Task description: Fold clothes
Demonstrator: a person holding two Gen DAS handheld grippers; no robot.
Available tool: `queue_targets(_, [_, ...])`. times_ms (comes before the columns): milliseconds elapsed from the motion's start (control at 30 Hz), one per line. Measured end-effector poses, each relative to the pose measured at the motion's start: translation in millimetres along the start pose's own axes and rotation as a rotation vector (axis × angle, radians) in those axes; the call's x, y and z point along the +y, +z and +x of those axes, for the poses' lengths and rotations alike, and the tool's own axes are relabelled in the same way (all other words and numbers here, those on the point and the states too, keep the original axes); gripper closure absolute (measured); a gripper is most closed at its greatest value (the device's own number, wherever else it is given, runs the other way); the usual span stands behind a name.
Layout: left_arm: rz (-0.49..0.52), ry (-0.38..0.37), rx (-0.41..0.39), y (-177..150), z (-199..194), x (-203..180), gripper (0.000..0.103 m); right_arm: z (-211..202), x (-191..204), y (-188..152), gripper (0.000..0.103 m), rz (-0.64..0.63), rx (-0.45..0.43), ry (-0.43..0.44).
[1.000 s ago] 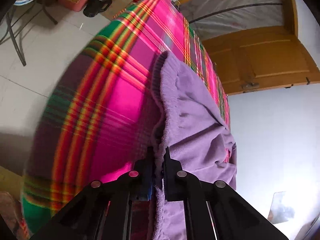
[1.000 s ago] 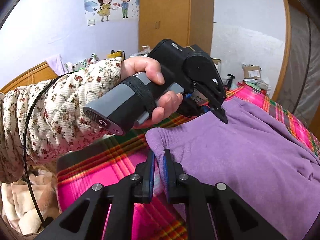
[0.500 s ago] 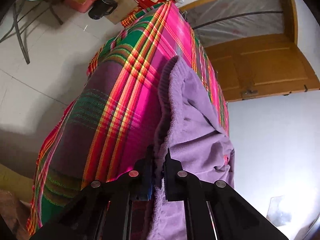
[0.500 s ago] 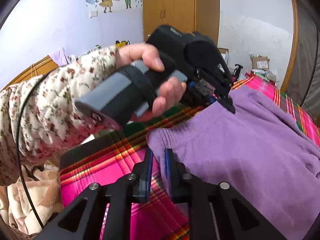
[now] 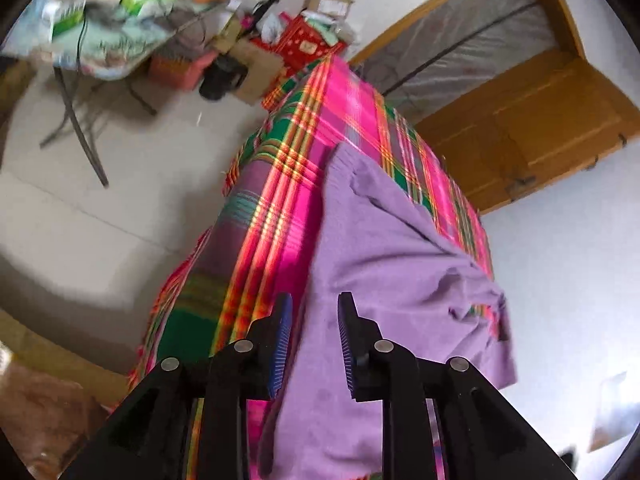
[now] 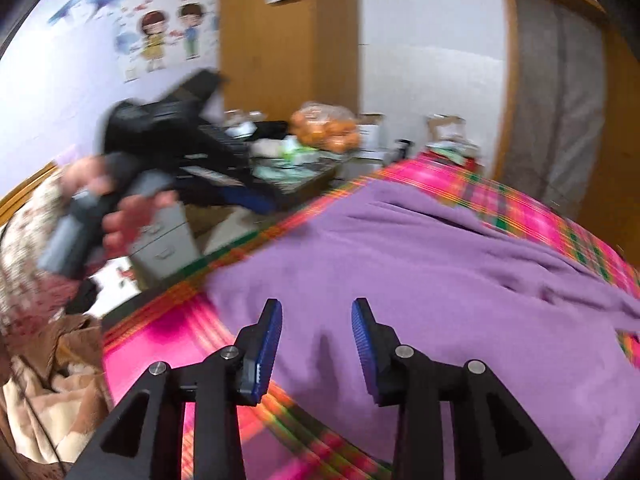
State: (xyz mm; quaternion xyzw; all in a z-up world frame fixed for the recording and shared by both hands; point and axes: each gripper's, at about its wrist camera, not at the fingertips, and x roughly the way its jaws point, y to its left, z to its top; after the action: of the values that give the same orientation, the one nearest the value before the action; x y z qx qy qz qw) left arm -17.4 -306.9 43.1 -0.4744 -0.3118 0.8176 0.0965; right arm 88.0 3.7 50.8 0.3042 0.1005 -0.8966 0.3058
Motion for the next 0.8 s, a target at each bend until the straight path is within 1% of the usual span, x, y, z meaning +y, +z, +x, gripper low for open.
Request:
queue_targets(67, [0.024,0.007,-0.015,-12,-6,-9,0.078,-14,-20,-8,0.066,0.047,0.002,-0.06])
queue_targets(100, [0.037,0.009,-0.024,-19,-9,-14,0.074,-21,-30,-13,0.066,0.072,0.006,-0.089])
queue_targets(133, [0.053,0.015,-0.032,-26,-11,-19,0.073,-29,-41,-19,0.066,0.098,0.01,-0.12])
queue_targets(200, [0.099,0.043,-0.048,-42,-15,-33,0.073,-47,-70,-33,0.066,0.164,0.015,-0.212])
queue_targets(333, [0.227,0.062,-0.045,-76,-10,-65,0.073,-86,-125,-65,0.066,0.3,0.02,-0.391])
queue_targets(400, [0.297,0.068,-0.03,-97,-1,-83,0.073,-107,-155,-83,0.066,0.371,0.023,-0.488])
queue_targets(600, [0.406,0.085,0.054,-135,33,-111,0.072,-159,-227,-135,0.066,0.528,0.042,-0.712])
queue_targets(700, [0.418,0.068,0.071,-144,44,-121,0.072,-177,-261,-153,0.066,0.606,0.049,-0.753])
queue_targets(800, [0.476,0.097,0.072,-157,55,-135,0.072,-185,-290,-164,0.063,0.668,0.051,-0.768])
